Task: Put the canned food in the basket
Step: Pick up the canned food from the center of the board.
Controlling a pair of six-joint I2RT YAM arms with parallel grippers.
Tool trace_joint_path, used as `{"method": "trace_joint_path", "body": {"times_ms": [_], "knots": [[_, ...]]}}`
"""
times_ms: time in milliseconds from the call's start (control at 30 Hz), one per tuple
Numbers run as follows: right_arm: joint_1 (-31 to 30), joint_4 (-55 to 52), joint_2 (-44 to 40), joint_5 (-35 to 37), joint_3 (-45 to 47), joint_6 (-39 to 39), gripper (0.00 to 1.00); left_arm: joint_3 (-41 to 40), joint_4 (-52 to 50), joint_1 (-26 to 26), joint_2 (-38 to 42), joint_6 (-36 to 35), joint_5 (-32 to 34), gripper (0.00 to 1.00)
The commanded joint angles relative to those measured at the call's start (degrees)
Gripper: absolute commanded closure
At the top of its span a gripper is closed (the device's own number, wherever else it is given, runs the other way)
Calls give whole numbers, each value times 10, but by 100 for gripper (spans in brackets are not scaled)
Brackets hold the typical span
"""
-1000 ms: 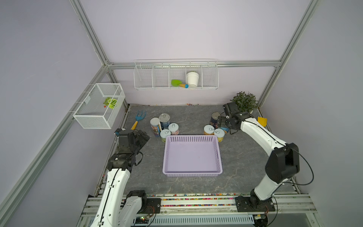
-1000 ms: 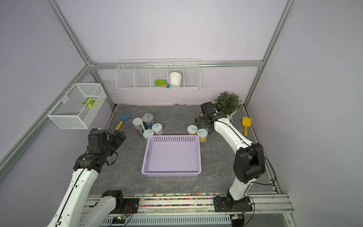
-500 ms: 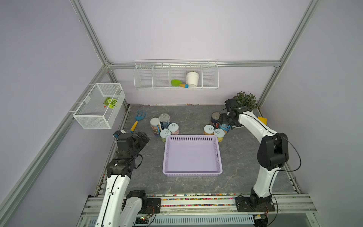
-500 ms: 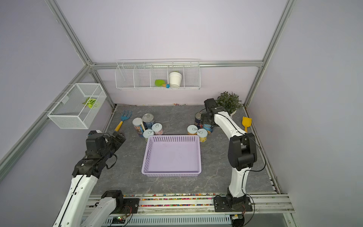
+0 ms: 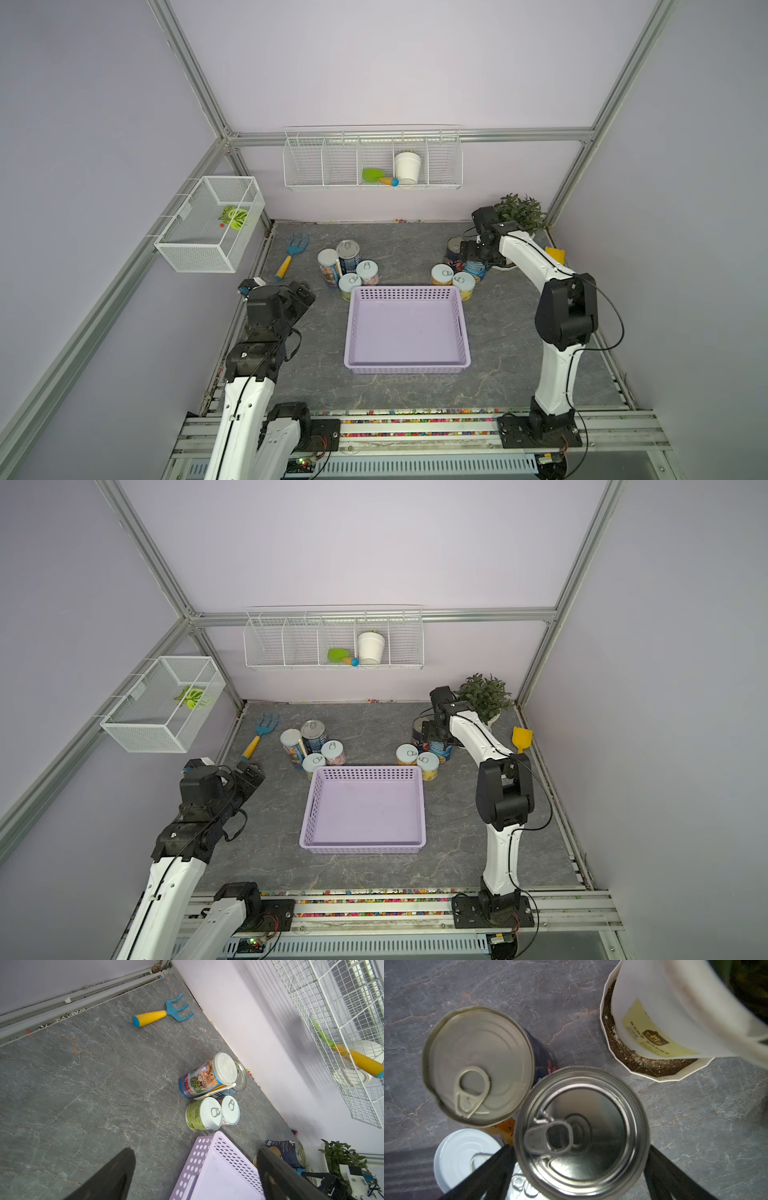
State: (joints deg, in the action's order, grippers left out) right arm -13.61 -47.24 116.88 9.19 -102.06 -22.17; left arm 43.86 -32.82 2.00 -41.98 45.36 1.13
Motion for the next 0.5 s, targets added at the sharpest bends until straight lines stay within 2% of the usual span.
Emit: {"method": "trace_joint_path", "body": {"times_ms": [0,167,333,467], "knots": [[6,-23,23,6,-26,14,3,-7,14,1,-5,-10,-4,4],[7,-32,45,6,-51,22,12,-5,14,1,-7,-10,-7,4],[7,-45,48,4,-66,29,29,-4,15,1,-7,-11,-9,4],[6,-57,30,2,-64,21,37,-6,19,1,-8,-11,-10,4]]}}
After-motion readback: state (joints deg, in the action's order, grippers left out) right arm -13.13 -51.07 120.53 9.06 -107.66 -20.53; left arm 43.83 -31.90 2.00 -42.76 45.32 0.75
